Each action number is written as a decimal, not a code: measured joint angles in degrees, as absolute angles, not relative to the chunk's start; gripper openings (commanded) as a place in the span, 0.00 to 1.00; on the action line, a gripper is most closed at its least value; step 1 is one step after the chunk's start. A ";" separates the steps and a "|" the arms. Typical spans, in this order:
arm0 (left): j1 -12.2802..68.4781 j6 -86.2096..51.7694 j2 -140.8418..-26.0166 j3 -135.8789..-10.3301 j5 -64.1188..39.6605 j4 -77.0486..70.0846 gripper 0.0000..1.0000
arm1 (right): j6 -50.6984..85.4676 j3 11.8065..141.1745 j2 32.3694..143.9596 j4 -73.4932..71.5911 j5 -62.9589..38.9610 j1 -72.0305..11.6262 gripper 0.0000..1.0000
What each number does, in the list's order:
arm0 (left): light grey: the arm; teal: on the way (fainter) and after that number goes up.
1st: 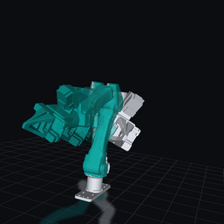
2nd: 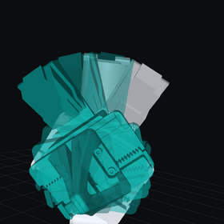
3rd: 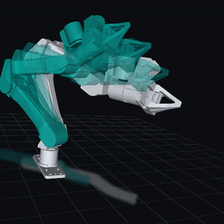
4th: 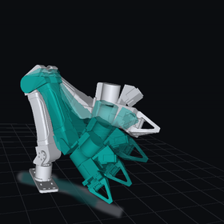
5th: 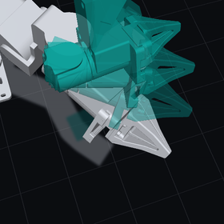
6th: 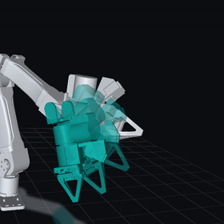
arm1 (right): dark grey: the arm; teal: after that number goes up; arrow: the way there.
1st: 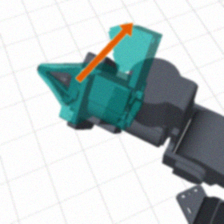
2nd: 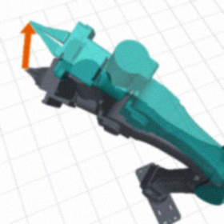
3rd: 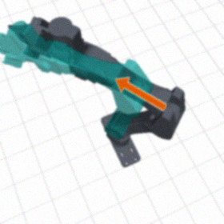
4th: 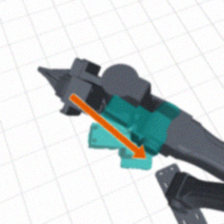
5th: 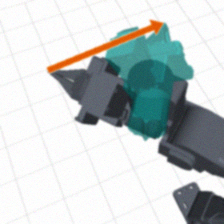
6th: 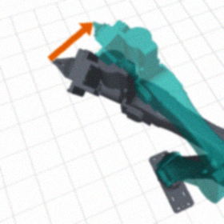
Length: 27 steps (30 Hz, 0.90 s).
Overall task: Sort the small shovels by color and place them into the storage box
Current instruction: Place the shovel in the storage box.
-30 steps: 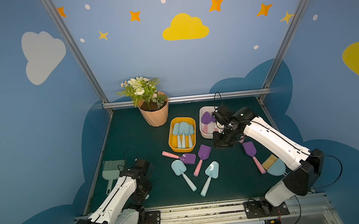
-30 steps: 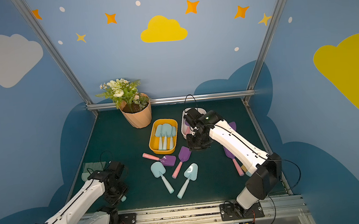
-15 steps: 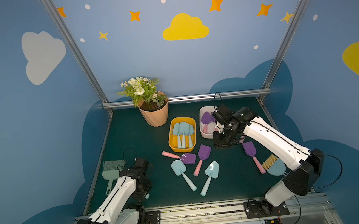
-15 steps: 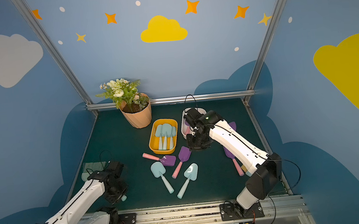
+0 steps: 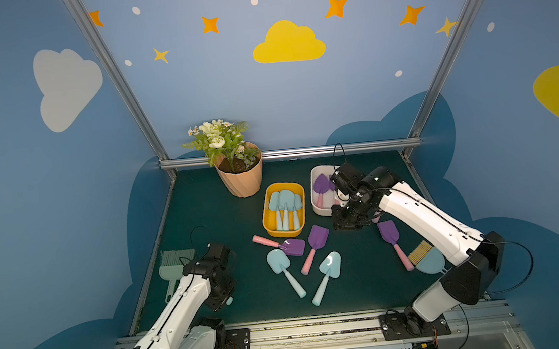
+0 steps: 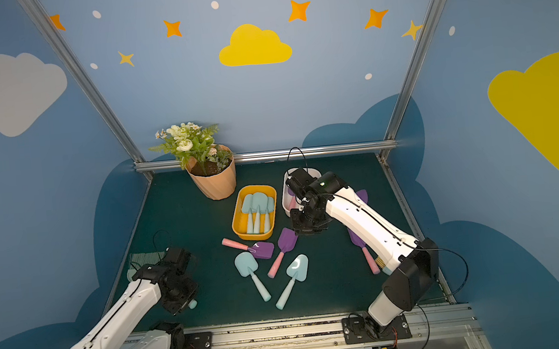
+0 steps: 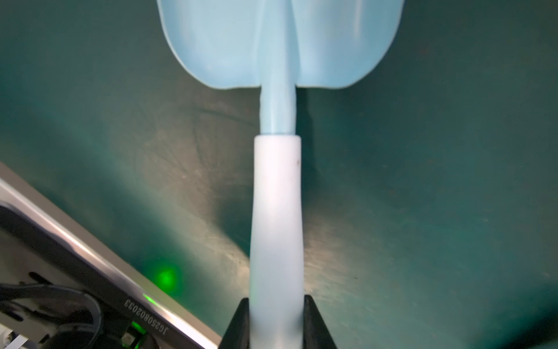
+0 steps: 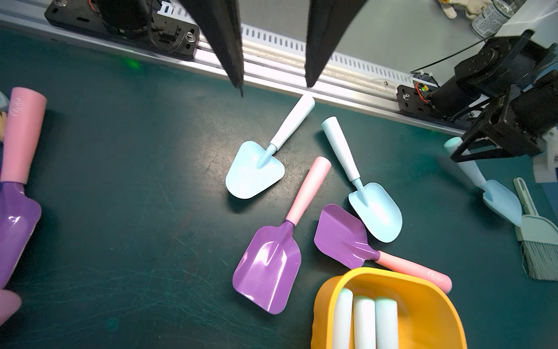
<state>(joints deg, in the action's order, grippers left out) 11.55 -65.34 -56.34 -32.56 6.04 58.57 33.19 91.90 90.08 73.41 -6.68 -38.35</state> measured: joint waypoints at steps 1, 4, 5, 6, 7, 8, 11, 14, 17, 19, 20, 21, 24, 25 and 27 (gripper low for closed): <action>11.55 -65.28 -56.21 -33.32 6.07 58.96 0.03 | 33.19 91.90 90.08 73.41 -6.68 -38.35 0.35; 11.51 -64.71 -55.42 -36.14 6.04 60.23 0.03 | 33.21 91.79 90.08 73.38 -6.68 -38.35 0.35; 11.51 -64.53 -55.22 -37.17 6.04 60.75 0.03 | 33.23 91.64 90.08 73.38 -6.68 -38.35 0.35; 11.51 -64.36 -55.13 -38.17 6.00 61.23 0.03 | 33.23 91.48 90.08 73.43 -6.68 -38.35 0.35; 11.51 -64.18 -55.11 -39.11 5.98 61.63 0.03 | 33.26 91.33 90.08 73.43 -6.68 -38.35 0.35; 11.51 -63.79 -55.20 -40.25 5.96 62.15 0.03 | 33.28 91.20 90.08 73.47 -6.68 -38.35 0.35; 11.53 -62.37 -55.94 -44.77 5.67 64.12 0.03 | 33.34 90.67 90.04 73.47 -6.66 -38.35 0.35; 11.79 -60.10 -57.91 -51.68 5.26 66.48 0.03 | 33.34 89.91 89.91 73.47 -6.63 -38.35 0.35; 13.02 -57.21 -61.14 -60.23 5.10 68.73 0.03 | 33.34 88.84 89.43 73.38 -6.63 -38.35 0.35; 14.52 -54.87 -64.12 -66.30 4.89 70.08 0.03 | 33.34 87.99 88.88 73.36 -6.59 -38.35 0.35; 15.53 -53.49 -65.93 -69.43 4.67 70.67 0.03 | 33.34 87.64 88.64 73.36 -6.59 -38.35 0.35; 16.56 -52.25 -67.68 -72.27 4.45 71.20 0.03 | 33.34 87.37 88.42 73.34 -6.59 -38.33 0.35; 20.69 -47.51 -74.72 -81.97 3.20 72.62 0.03 | 33.17 86.80 88.01 73.32 -6.55 -38.33 0.35; 22.15 -45.78 -77.25 -85.19 2.52 72.84 0.03 | 33.15 86.63 87.90 73.32 -6.52 -38.28 0.35; 24.75 -42.52 -82.24 -91.20 1.17 73.41 0.03 | 32.97 86.17 87.57 73.30 -6.46 -38.11 0.35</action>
<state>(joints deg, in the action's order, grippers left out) 24.75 -42.52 -82.24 -91.20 1.17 73.41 32.97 86.17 87.57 73.30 -6.46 -38.11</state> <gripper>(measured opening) 0.093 0.352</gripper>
